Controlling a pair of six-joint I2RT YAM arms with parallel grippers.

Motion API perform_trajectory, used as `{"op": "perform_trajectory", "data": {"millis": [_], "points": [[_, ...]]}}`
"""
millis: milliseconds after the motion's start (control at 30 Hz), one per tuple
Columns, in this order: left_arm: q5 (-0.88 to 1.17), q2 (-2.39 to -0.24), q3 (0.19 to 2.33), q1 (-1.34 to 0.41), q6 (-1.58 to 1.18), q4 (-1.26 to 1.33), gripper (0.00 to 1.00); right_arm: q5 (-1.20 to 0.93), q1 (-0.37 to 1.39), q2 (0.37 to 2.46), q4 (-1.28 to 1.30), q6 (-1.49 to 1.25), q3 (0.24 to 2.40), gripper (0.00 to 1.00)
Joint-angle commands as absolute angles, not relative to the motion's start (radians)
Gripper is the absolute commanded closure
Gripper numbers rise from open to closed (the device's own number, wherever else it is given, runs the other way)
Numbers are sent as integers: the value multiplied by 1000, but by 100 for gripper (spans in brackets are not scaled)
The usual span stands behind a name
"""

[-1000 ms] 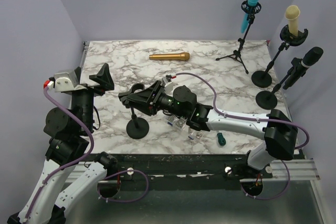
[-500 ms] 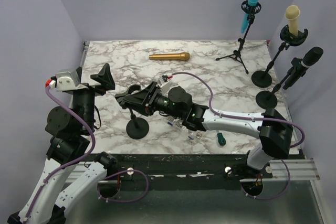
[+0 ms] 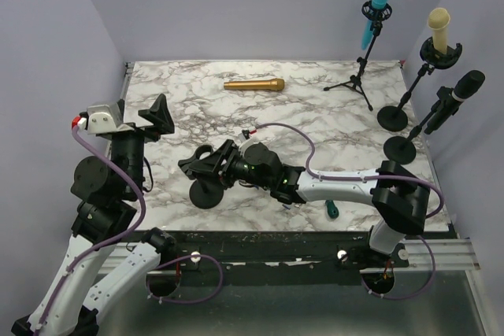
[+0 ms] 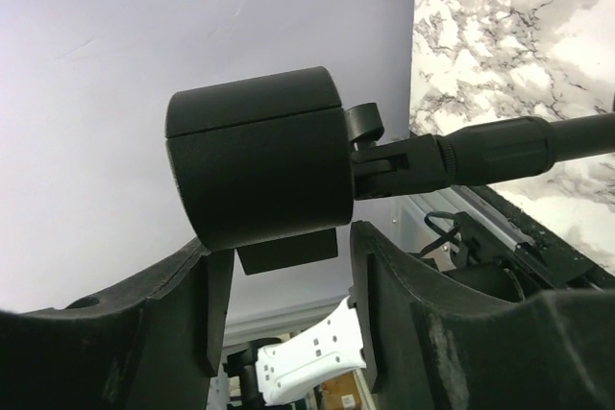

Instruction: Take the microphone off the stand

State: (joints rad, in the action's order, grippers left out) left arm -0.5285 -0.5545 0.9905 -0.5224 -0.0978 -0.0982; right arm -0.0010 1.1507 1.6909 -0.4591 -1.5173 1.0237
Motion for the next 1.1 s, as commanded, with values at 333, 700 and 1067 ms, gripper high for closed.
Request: {"op": "perform_trajectory", "data": {"millis": [333, 700, 1067], "points": [[-525, -668, 1023, -516, -121, -97, 2, 47, 1164, 1705, -77, -1208, 1123, 1], [-427, -749, 1204, -516, -136, -137, 2, 179, 1163, 1558, 103, -969, 1239, 0], [-384, -733, 1026, -517, -25, -30, 2, 537, 1162, 1411, 357, -703, 1211, 0]]}}
